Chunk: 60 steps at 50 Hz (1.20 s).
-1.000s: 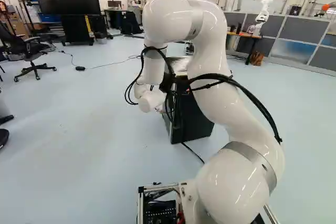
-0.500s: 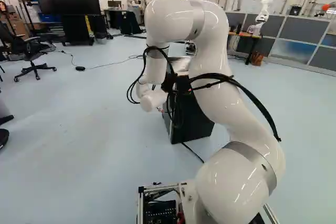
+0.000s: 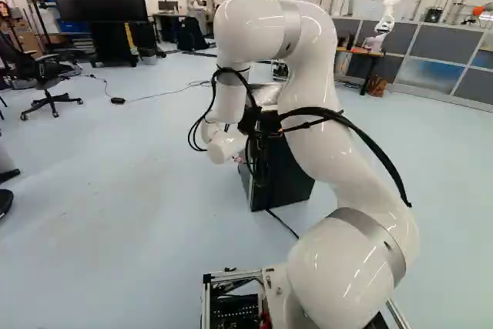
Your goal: Grab a drink from the fridge
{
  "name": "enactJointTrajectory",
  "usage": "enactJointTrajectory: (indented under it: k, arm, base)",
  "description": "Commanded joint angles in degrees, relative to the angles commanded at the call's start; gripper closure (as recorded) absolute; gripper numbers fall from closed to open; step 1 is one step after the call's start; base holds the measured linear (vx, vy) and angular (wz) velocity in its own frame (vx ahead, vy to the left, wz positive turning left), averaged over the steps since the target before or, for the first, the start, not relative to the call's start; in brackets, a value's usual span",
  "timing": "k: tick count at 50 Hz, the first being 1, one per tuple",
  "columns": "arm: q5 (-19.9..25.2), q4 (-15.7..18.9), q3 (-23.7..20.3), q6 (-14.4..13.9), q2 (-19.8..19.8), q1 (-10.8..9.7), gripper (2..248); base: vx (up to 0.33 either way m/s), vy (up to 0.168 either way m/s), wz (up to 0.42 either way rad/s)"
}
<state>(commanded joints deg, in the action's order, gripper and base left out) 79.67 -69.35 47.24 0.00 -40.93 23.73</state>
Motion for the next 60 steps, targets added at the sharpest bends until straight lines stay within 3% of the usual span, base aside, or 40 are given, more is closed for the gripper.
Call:
enactJointTrajectory:
  k: [26,45,60]
  arm:
    - [1.1,-1.1,-0.5,0.0,0.3,-0.2,3]
    - [1.1,-4.6,-2.1,0.0,1.1,0.1,3]
    - [1.1,-7.7,-6.4,0.0,3.3,2.2,3]
  base:
    - [0.0,0.0,0.0]
    - [0.0,0.0,0.0]
    - [0.0,0.0,0.0]
